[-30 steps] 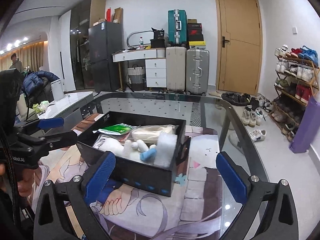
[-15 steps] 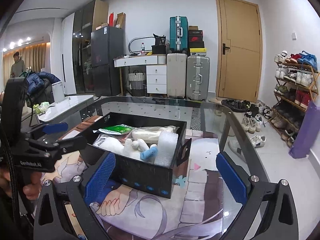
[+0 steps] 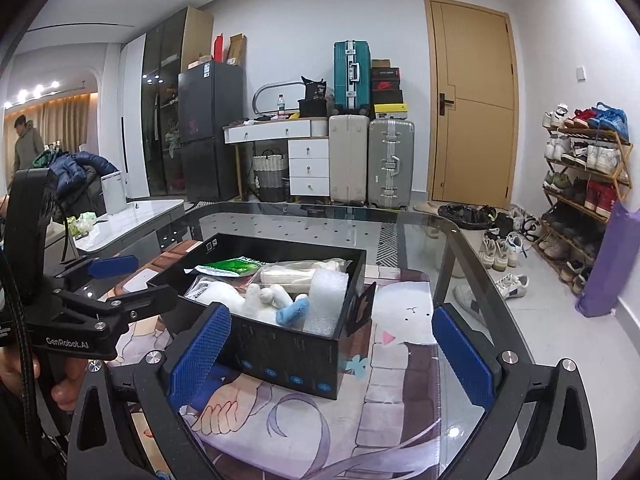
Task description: Organize soft objects
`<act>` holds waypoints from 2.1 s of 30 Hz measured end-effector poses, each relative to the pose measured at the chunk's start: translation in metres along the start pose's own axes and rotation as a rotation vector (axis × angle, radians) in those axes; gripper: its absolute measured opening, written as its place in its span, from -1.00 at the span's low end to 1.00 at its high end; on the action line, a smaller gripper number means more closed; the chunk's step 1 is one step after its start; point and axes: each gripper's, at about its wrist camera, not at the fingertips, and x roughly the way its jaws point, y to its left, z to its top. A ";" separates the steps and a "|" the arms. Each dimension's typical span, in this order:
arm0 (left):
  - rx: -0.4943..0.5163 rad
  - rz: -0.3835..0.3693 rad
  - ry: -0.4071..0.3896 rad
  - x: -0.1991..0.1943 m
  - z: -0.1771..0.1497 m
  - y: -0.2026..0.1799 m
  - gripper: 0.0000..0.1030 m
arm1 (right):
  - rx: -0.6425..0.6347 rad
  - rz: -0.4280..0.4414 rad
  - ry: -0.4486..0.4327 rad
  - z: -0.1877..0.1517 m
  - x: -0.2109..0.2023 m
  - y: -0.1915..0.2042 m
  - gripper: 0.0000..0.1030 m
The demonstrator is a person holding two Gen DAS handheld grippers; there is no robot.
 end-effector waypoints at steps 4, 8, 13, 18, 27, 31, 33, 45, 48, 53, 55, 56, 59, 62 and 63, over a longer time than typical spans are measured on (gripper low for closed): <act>-0.005 -0.006 -0.002 0.000 0.000 0.001 1.00 | -0.023 -0.005 0.004 0.000 0.001 0.004 0.99; -0.007 -0.007 -0.004 -0.001 0.000 0.002 1.00 | -0.037 -0.012 0.008 -0.001 0.001 0.006 0.99; 0.004 -0.005 -0.004 -0.001 -0.001 0.001 1.00 | -0.038 -0.016 0.006 -0.001 0.000 0.007 0.99; 0.010 -0.007 -0.011 -0.003 -0.001 -0.001 1.00 | -0.028 -0.016 0.002 -0.001 -0.002 0.007 0.99; 0.015 -0.008 -0.010 -0.004 -0.001 -0.002 1.00 | -0.017 -0.017 -0.003 0.000 -0.004 0.005 0.99; 0.016 -0.007 -0.010 -0.004 0.000 -0.002 1.00 | -0.014 -0.014 -0.001 0.000 -0.004 0.004 0.99; 0.016 -0.005 -0.012 -0.005 0.000 -0.002 1.00 | -0.013 -0.016 -0.002 0.000 -0.004 0.005 0.99; 0.022 -0.005 -0.015 -0.006 0.001 -0.004 1.00 | -0.008 -0.015 -0.007 -0.003 -0.006 0.003 0.99; 0.024 -0.004 -0.015 -0.006 0.001 -0.005 1.00 | -0.008 -0.015 -0.005 -0.003 -0.005 0.003 0.99; 0.024 -0.004 -0.015 -0.006 0.001 -0.005 1.00 | -0.010 -0.013 -0.005 -0.003 -0.005 0.002 0.99; 0.025 -0.004 -0.016 -0.006 0.001 -0.006 1.00 | -0.009 -0.014 -0.005 -0.003 -0.005 0.002 0.99; 0.025 -0.004 -0.016 -0.006 0.001 -0.006 1.00 | -0.009 -0.014 -0.004 -0.003 -0.005 0.002 0.99; 0.025 -0.004 -0.014 -0.006 0.001 -0.006 1.00 | -0.008 -0.014 -0.004 -0.003 -0.005 0.002 0.99; 0.026 -0.004 -0.017 -0.006 0.001 -0.006 1.00 | -0.010 -0.014 -0.004 -0.003 -0.006 0.003 0.99; 0.026 -0.004 -0.017 -0.006 0.001 -0.006 1.00 | -0.010 -0.014 -0.005 -0.003 -0.005 0.002 0.99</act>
